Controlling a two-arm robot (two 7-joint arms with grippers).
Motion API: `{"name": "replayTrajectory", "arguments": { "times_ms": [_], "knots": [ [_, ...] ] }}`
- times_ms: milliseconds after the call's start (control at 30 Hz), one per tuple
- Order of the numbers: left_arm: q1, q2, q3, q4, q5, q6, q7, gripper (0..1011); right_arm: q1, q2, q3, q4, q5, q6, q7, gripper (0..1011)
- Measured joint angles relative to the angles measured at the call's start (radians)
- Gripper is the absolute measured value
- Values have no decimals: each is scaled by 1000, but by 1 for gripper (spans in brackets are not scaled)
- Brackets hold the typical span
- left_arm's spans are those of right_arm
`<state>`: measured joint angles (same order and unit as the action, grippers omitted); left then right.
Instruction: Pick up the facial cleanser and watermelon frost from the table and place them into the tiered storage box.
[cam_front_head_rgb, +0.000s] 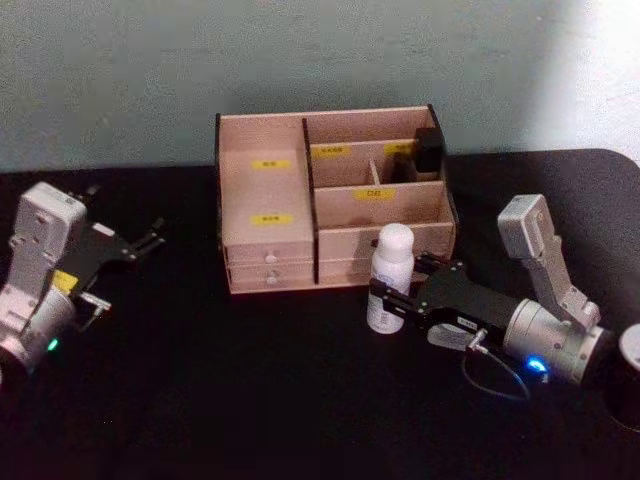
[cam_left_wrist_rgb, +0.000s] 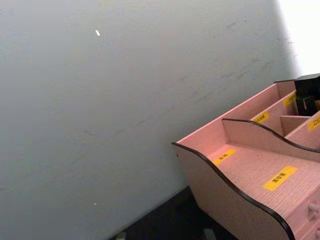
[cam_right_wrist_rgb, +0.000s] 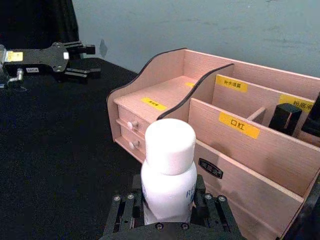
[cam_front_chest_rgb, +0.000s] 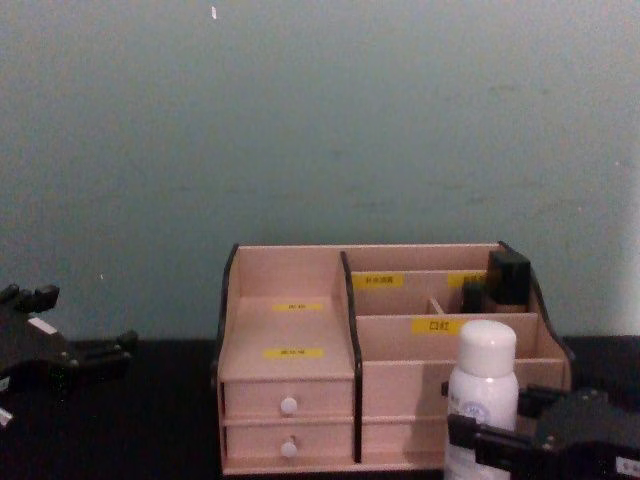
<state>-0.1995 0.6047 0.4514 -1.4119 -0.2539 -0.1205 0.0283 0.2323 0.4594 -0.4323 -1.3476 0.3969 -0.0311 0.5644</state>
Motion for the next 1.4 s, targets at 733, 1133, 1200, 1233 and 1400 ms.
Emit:
{"name": "replayTrajectory", "arguments": {
  "times_ms": [733,1133,1200,1233,1400],
  "knots": [
    [0,0,0,0,0,0,0,1001,-4,4,1,-13,4,0,-1,594],
    [0,0,0,0,0,0,0,1001,-17,35,33,-115,78,62,3,594],
    [0,0,0,0,0,0,0,1001,-12,38,37,-129,94,72,1,594],
    [0,0,0,0,0,0,0,1001,-10,38,39,-133,99,75,0,594],
    [0,0,0,0,0,0,0,1001,15,36,45,-149,121,81,-16,594]
  ]
}}
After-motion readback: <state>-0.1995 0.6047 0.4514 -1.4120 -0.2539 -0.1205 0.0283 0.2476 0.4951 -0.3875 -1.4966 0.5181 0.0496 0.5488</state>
